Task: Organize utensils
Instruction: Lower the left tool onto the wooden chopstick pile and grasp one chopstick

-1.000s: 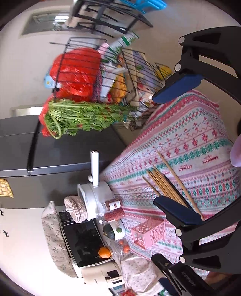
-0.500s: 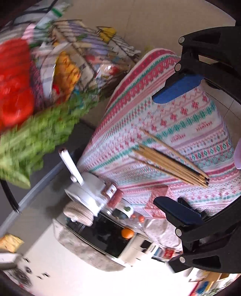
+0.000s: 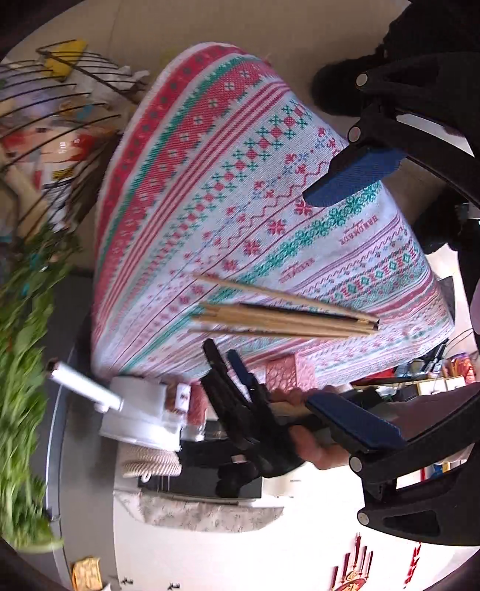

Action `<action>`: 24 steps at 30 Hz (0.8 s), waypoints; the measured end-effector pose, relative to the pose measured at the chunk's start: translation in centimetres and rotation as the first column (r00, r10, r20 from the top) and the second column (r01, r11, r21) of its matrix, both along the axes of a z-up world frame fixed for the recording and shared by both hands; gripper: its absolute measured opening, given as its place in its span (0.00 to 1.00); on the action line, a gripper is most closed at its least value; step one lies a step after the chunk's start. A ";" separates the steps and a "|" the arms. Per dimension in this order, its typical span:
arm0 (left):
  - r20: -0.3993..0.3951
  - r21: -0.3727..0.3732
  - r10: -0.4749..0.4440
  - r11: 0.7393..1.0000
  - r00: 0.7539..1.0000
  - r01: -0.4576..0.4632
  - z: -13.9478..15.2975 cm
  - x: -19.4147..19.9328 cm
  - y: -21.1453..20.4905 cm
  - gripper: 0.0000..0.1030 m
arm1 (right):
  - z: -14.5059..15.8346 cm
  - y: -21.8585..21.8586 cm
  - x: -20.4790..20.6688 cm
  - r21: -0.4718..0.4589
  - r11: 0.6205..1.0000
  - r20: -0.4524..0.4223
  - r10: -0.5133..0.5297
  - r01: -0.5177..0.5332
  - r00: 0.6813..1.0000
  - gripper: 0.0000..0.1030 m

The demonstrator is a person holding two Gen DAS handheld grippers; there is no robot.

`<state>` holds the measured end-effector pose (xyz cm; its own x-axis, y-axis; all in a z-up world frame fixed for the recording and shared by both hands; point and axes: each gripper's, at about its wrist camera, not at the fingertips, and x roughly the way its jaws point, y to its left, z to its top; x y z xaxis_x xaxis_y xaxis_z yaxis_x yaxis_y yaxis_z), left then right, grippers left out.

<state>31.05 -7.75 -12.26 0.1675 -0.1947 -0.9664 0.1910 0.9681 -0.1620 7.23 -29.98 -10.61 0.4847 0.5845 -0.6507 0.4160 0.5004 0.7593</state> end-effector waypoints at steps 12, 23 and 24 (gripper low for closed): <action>0.147 0.133 -0.128 0.985 0.981 0.109 -1.4 -2.3 -0.6 0.10 | -0.6 2.8 1.5 -0.173 0.979 -0.068 0.094 -0.105 0.993 0.95; 0.504 -0.083 0.039 0.997 0.863 0.004 10.1 -12.4 7.4 0.08 | -1.2 4.5 2.6 -0.347 0.932 -0.109 0.070 -0.104 0.992 0.95; 0.537 -0.101 0.059 0.995 0.842 -0.005 11.3 -14.2 8.2 0.08 | -1.3 4.8 2.8 -0.352 0.929 -0.112 0.076 -0.111 0.991 0.95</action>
